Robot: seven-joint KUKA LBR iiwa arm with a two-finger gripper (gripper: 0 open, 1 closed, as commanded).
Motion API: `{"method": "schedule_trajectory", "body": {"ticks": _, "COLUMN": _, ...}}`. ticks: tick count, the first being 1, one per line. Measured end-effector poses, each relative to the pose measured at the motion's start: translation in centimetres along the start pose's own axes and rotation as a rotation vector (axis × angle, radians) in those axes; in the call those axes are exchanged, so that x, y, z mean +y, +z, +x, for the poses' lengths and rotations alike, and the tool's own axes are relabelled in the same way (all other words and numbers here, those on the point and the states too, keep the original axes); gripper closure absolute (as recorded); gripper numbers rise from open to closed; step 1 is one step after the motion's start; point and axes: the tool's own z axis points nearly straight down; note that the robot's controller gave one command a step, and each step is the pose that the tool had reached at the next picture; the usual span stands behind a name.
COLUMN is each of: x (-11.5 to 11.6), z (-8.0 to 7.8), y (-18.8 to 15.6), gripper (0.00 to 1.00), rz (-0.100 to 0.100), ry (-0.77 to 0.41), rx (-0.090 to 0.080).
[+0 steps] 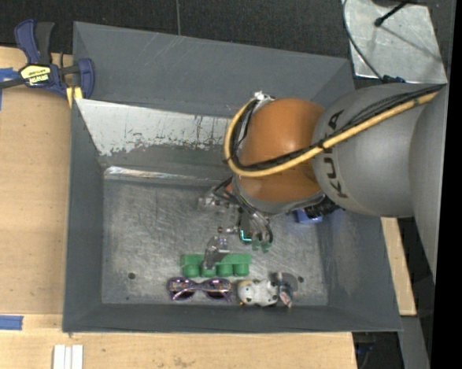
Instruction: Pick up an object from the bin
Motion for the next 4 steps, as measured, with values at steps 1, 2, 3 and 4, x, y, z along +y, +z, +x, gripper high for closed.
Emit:
{"method": "schedule_trajectory", "body": {"ticks": 1, "x": 0.0, "z": -0.2, "y": -0.4, "gripper": 0.0, "rz": -0.001, "ry": 0.003, "rx": -0.008}}
{"method": "schedule_trajectory", "body": {"ticks": 2, "x": -1.5, "z": 1.3, "y": 5.5, "gripper": 0.0, "rz": -0.005, "ry": 0.02, "rx": -0.009}}
{"method": "schedule_trajectory", "body": {"ticks": 3, "x": -2.3, "z": 1.1, "y": 4.1, "gripper": 0.0, "rz": -0.002, "ry": 0.012, "rx": -0.006}}
{"method": "schedule_trajectory", "body": {"ticks": 4, "x": -0.5, "z": 1.7, "y": 3.0, "gripper": 0.0, "rz": 0.0, "ry": -0.174, "rx": -0.009}}
